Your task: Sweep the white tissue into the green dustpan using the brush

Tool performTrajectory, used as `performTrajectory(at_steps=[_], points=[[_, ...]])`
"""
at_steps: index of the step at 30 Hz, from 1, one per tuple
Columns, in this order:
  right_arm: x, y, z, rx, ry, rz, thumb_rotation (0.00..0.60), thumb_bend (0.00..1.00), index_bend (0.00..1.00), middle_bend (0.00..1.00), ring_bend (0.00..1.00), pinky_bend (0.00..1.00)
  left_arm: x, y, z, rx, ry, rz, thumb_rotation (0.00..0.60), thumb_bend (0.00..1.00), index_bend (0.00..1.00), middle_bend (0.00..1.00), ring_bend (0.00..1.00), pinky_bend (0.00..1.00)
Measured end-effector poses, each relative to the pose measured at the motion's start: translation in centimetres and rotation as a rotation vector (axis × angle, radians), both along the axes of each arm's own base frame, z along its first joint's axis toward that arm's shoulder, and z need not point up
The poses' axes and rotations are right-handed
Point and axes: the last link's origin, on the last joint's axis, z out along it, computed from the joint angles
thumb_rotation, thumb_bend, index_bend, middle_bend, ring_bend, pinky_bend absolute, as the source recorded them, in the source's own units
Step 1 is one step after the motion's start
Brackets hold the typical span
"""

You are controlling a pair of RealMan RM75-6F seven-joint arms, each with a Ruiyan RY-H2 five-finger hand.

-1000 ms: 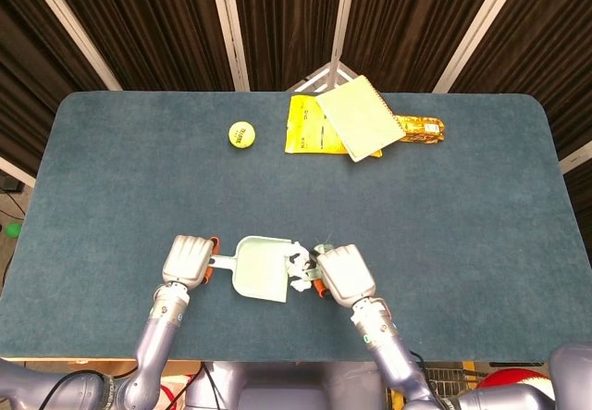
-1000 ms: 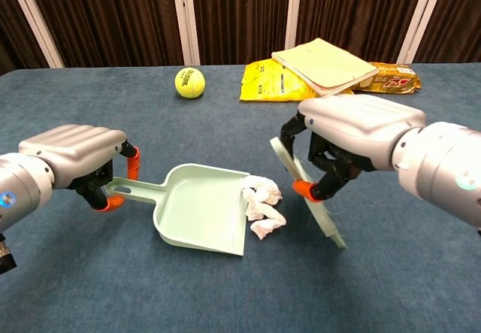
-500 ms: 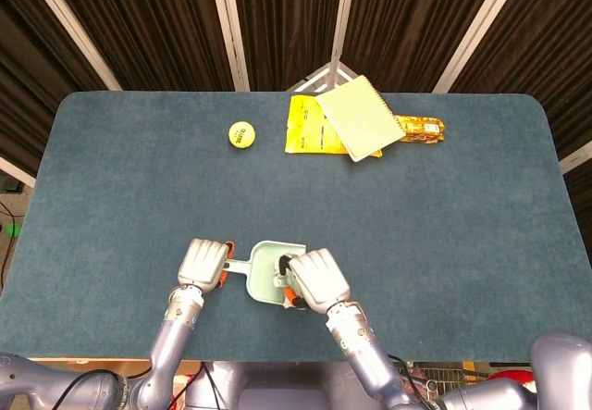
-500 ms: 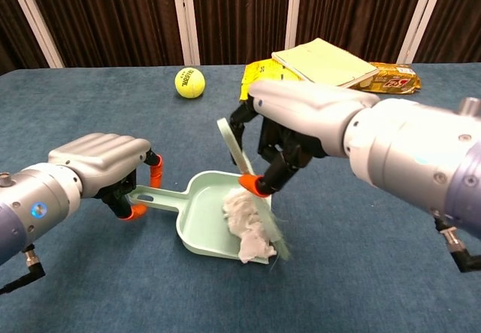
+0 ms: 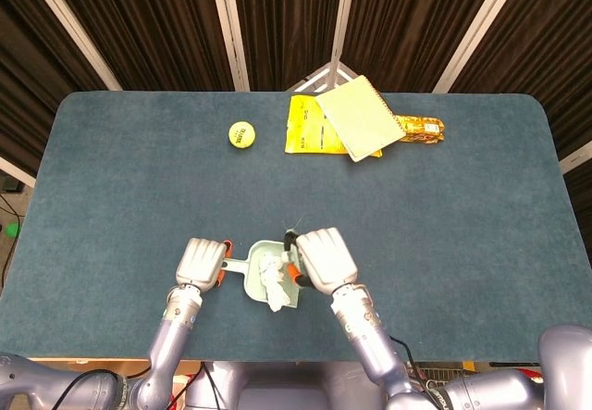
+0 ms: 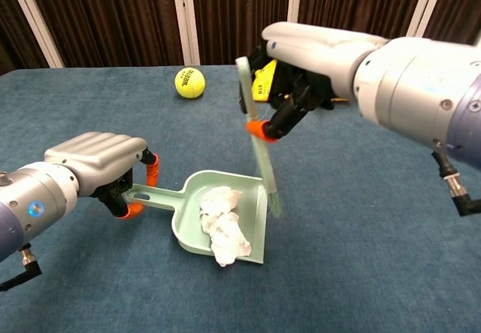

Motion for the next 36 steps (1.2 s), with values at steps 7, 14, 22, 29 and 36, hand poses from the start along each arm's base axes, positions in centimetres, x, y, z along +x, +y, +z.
performTrajectory(at_steps=[7,14,22,29,36], points=[[-2.2,-0.5,0.2,-0.035,0.122,-0.015,0.6,0.45,0.75,0.93,0.93,0.85,-0.2,0.1,0.5,0.018,-0.001,0.006,0.6,0.67,0.77,1.0,1.0,1.0],[-3.5,0.6,-0.8,0.01,0.186,-0.034,0.6,0.45,0.75,0.93,0.93,0.85,-0.2,0.2,0.8,0.065,-0.006,0.034,0.6,0.67,0.76,1.0,1.0,1.0],[-3.4,2.0,-2.1,0.071,0.195,-0.055,0.6,0.45,0.76,0.93,0.93,0.85,0.0,-0.2,0.4,0.051,-0.029,0.051,0.6,0.67,0.76,1.0,1.0,1.0],[-2.2,3.2,-3.4,0.146,0.128,-0.08,0.6,0.45,0.76,0.93,0.93,0.85,0.0,-0.4,0.1,0.038,-0.041,0.058,0.6,0.67,0.76,1.0,1.0,1.0],[0.2,3.5,-4.3,0.174,0.038,-0.069,0.6,0.45,0.76,0.93,0.93,0.85,-0.1,-0.5,-0.2,0.029,-0.049,0.061,0.6,0.67,0.76,1.0,1.0,1.0]])
